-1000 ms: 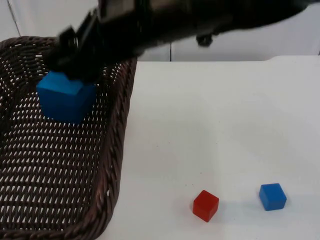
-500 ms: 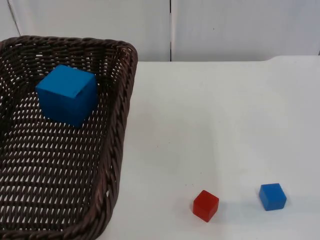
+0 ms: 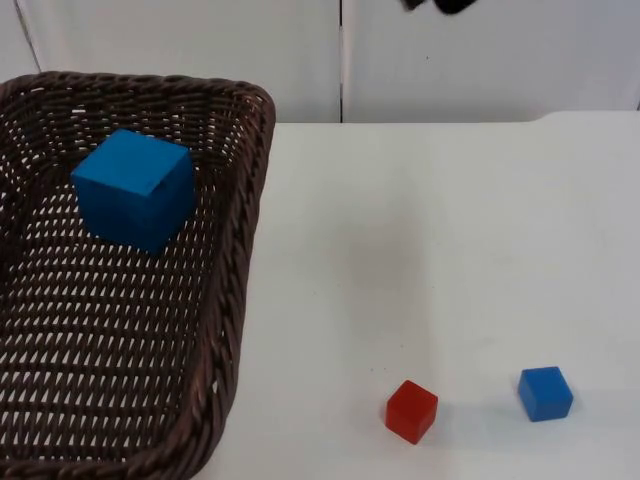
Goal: Pick up the basket with the left hand and place the largest block into the basket with the right hand.
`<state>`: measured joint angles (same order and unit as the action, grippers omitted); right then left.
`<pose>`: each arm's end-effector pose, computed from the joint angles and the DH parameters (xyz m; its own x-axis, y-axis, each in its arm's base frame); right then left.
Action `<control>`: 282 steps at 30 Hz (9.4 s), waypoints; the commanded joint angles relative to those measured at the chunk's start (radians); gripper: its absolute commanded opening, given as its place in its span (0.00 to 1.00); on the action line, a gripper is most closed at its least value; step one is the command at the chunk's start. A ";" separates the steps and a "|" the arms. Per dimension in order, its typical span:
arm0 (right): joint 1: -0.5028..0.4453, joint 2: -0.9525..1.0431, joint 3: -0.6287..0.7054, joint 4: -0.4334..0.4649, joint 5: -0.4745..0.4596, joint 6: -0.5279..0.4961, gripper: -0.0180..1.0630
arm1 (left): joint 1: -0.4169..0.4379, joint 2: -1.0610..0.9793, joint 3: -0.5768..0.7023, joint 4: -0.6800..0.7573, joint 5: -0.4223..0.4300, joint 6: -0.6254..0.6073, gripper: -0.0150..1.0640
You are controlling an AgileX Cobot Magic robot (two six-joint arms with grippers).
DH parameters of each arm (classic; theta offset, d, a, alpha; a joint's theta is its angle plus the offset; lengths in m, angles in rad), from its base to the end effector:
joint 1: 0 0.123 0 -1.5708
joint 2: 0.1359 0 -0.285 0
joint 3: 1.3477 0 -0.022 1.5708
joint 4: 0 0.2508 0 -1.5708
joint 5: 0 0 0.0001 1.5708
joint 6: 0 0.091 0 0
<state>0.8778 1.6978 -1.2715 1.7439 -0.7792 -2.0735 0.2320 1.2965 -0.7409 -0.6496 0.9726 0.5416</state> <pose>0.2882 0.2486 0.3036 -0.2563 -0.6009 -0.7571 -0.2434 0.7981 -0.5511 0.2178 0.0047 0.2351 -0.9480 -0.1021 -0.3014 0.0465 0.8926 -0.4485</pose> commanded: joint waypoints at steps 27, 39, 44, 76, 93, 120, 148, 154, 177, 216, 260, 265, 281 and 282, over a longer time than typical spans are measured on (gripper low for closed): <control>-0.345 -0.016 -0.063 -0.961 1.544 0.886 0.74 | -0.002 -0.010 -0.001 -0.033 0.006 0.002 0.01; -0.345 -0.035 -0.003 -1.093 1.590 1.096 0.74 | -0.002 -0.010 -0.001 -0.033 0.010 0.002 0.01; -0.345 -0.136 0.173 -1.095 1.437 1.119 0.74 | -0.019 -0.010 -0.001 -0.031 0.008 0.002 0.01; -0.345 -1.007 0.623 -1.285 1.428 1.505 0.74 | -0.103 0.434 -0.057 -0.408 -0.175 0.292 0.01; -0.345 -1.051 0.623 -1.376 1.463 1.596 0.74 | -0.103 0.571 -0.102 -0.389 -0.337 0.394 0.01; -0.345 -1.051 0.623 -1.375 1.463 1.596 0.74 | -0.115 0.716 -0.201 -0.346 -0.291 0.380 0.99; -0.345 -1.051 0.623 -1.375 1.399 1.588 0.74 | -0.117 0.194 0.137 -0.251 -0.582 0.212 0.99; -0.345 -1.051 0.623 -1.368 1.399 1.588 0.74 | -0.117 0.020 0.208 -0.251 -0.534 0.178 0.99; -0.345 -1.312 0.623 -1.383 1.553 1.621 0.74 | -0.117 -0.887 0.218 0.169 -0.230 -0.240 0.99; -0.345 -1.698 0.634 -1.744 1.965 2.038 0.74 | -0.199 -1.296 0.079 0.703 0.131 -0.542 0.99; -0.345 -1.698 0.757 -1.744 1.858 1.994 0.74 | -0.196 -1.296 0.246 0.685 0.101 -0.531 0.99; -0.345 -1.698 0.757 -1.744 1.858 1.991 0.83 | -0.196 -1.296 0.246 0.685 0.101 -0.531 0.99; -0.345 -1.698 0.757 -1.744 1.858 1.991 0.99 | -0.196 -1.296 0.246 0.681 0.101 -0.525 0.99; -0.345 -1.698 0.757 -1.744 1.858 1.991 0.99 | -0.196 -1.296 0.246 0.681 0.101 -0.525 0.99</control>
<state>0.5354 0.0018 -0.5166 0.0000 1.0903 -0.0750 0.0392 0.0027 -0.5007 0.0388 1.0854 0.0173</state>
